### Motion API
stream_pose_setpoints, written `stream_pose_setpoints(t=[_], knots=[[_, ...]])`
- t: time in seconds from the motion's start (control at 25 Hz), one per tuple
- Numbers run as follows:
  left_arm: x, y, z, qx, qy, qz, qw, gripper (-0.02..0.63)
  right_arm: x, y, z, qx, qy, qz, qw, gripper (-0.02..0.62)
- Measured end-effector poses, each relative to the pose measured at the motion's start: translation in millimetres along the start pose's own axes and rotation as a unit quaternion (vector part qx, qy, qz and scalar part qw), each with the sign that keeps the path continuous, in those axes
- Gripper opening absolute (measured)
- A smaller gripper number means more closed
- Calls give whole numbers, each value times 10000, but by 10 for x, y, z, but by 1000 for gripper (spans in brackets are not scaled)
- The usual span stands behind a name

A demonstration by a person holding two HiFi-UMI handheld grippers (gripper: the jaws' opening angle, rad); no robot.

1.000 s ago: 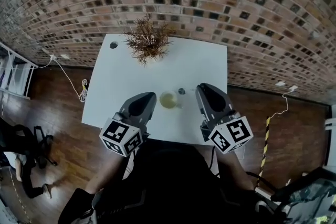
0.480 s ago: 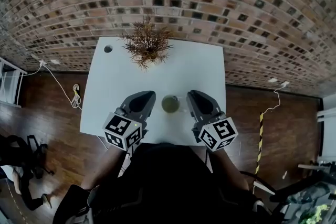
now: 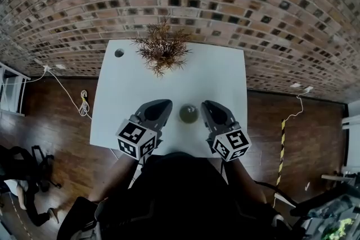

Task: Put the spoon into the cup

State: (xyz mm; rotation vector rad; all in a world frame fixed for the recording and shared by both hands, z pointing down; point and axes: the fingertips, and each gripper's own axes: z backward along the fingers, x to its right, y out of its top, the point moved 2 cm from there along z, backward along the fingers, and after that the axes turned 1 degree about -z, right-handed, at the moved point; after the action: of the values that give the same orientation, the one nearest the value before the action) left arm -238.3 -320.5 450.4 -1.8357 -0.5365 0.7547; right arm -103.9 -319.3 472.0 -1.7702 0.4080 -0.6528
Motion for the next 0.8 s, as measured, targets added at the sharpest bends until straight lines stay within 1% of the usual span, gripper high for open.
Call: stream_pose_setpoints(t=[0.24,0.4,0.48,0.56,0.64,0.8], knots=[[-98,-59,-168,-75,-5,22,10000,-5,52,-152,-53,-78,3,-6,10000,48],[-183,-246,-235,-335,114,19,9994,-5,69,-275,-124,-162,34,-38,9999,48],[-252,-347,-243,-421,219,34,9989,-5,88,-319,-155,-203,25,-37,9998,48],[-364,-454,-239,-409,428,97,9982,-6,97,-382,-174,-265,6,-101,9996,48],[-424,-550,-234,-468,515,158,9974,-5,105,-443,-189,-307,-6,-167,9994,48],[-402,-649,-326,-513,409,224,9976,-6,188,-475,-211,-372,-108,-255,9989,48]])
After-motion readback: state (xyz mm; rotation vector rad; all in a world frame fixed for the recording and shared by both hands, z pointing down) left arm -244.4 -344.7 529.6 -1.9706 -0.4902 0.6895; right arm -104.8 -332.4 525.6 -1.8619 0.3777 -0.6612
